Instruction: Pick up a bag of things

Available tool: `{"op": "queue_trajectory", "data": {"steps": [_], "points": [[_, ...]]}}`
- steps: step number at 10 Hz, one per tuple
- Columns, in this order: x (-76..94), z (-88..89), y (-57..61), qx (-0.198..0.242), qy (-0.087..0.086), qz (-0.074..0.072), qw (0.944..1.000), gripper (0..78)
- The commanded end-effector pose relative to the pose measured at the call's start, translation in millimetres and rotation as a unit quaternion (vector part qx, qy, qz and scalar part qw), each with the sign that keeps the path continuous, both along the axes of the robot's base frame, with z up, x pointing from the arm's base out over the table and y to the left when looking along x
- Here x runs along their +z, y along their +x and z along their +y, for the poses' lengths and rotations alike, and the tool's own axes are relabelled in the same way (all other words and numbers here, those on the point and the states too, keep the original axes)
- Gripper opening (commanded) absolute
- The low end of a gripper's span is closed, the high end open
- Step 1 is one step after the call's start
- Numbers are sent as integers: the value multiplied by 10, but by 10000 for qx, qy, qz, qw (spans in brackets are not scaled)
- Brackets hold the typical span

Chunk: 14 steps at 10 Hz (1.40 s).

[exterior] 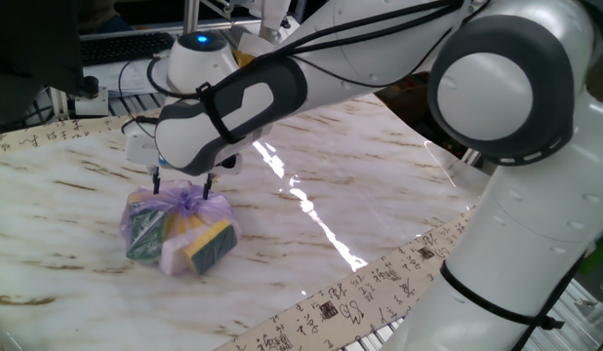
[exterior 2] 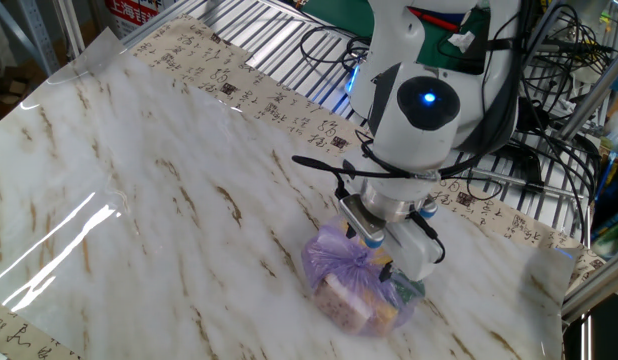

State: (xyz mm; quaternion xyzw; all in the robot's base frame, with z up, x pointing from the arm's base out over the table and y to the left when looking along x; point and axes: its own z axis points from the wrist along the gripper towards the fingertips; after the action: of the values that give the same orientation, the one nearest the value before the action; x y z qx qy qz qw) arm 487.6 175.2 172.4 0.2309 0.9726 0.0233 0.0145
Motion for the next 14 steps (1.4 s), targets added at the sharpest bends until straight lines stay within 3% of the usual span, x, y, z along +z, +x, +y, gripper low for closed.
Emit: {"op": "queue_trajectory", "data": {"steps": [1,14], "points": [[-60,10,27,56,-177,-28,9998,775],[-160,-23,52,155,-179,-61,9997,775]]}}
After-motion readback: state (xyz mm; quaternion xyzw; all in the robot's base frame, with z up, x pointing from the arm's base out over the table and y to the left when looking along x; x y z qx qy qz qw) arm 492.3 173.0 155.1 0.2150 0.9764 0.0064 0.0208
